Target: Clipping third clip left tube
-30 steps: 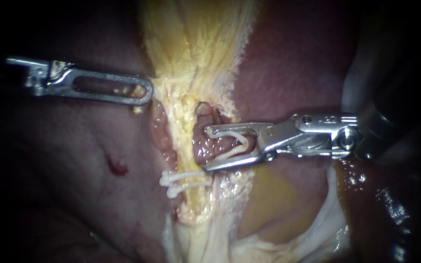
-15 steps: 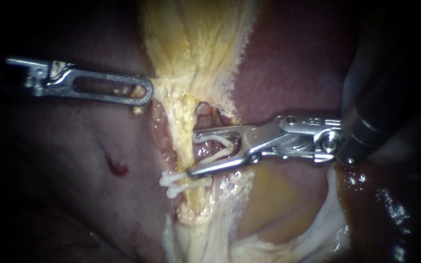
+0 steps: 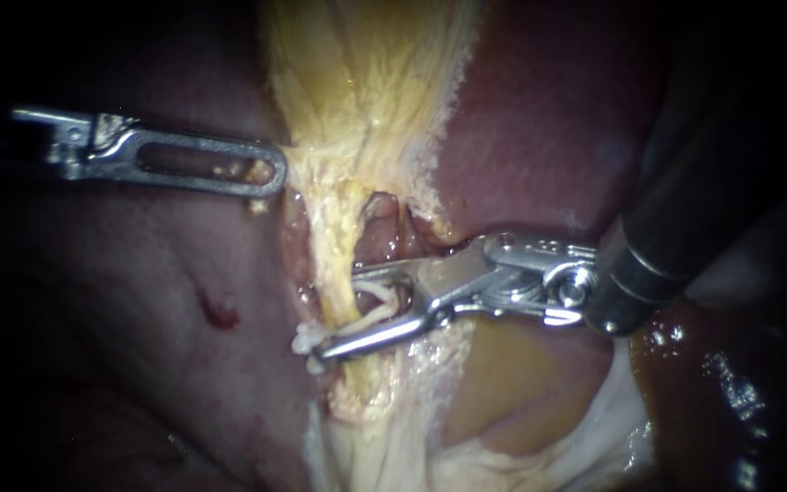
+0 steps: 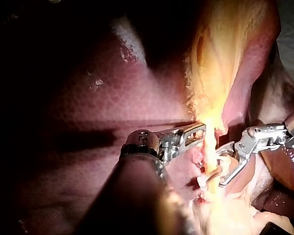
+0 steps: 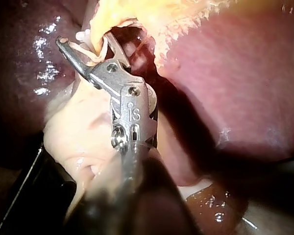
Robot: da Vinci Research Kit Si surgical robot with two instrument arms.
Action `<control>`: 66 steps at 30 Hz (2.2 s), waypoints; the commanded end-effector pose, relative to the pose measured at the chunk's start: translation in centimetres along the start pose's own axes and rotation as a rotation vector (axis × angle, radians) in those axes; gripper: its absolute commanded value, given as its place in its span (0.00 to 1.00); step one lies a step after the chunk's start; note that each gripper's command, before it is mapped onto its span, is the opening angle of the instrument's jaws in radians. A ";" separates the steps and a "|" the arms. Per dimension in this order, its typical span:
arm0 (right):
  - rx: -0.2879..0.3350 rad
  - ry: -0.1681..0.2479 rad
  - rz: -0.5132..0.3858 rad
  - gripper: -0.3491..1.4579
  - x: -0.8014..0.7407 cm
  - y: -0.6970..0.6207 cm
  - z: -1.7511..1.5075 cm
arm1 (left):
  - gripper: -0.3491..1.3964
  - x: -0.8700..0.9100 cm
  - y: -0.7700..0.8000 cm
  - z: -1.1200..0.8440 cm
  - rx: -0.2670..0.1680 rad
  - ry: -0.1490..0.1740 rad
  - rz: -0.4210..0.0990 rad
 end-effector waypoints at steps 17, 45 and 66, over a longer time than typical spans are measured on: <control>-0.001 0.053 0.004 0.46 0.02 0.10 0.25 | 0.00 0.01 0.00 0.04 -0.001 -0.001 0.000; -0.023 0.173 0.021 0.47 0.27 0.21 0.12 | 0.00 0.01 0.00 0.03 -0.001 -0.001 0.000; 0.068 0.176 0.027 0.47 0.32 -0.08 0.15 | 0.00 0.00 0.04 0.04 -0.001 0.000 0.000</control>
